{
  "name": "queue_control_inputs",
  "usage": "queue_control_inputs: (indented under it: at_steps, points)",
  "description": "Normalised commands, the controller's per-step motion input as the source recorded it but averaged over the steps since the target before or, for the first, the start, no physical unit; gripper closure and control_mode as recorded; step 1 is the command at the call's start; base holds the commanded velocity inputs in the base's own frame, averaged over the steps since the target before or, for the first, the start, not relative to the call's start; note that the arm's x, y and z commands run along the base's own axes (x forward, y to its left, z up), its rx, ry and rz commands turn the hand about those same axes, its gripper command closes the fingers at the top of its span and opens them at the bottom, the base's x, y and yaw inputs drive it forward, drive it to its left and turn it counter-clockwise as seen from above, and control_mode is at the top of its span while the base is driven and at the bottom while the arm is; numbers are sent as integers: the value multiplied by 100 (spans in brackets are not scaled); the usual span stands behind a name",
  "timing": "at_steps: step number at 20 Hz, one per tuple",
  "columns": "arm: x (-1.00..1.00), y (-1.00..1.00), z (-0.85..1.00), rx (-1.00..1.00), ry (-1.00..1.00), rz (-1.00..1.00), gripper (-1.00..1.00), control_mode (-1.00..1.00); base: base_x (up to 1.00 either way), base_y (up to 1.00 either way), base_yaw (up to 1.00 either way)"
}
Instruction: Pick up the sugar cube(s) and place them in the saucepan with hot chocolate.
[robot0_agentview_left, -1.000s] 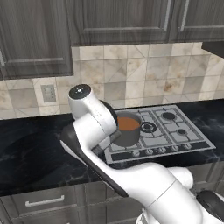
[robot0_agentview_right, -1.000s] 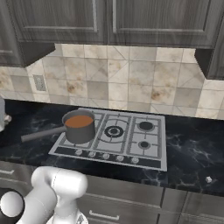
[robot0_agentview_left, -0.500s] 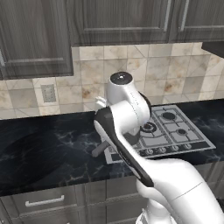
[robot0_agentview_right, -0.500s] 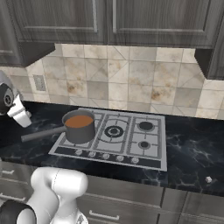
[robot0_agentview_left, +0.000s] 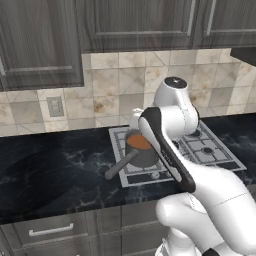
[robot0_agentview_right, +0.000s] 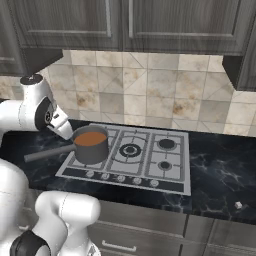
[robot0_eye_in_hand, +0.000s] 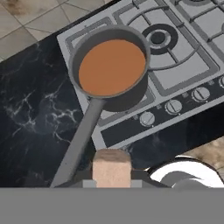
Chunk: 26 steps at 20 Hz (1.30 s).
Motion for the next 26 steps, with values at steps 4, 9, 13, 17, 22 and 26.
queue_control_inputs:
  at_steps: [4,9,13,17,22,26]
  points:
    - [41,-47,6,-10,4,27,100,-100,0,0,0]
    - [47,-19,-8,-13,0,18,100,-100,0,0,0]
    - [45,-1,-17,-14,0,12,100,-100,0,0,0]
    - [46,-5,-25,-9,0,12,100,-100,0,0,0]
    - [50,-10,-35,-4,0,10,100,-100,0,0,0]
    - [31,-4,-39,0,1,7,100,-100,0,0,0]
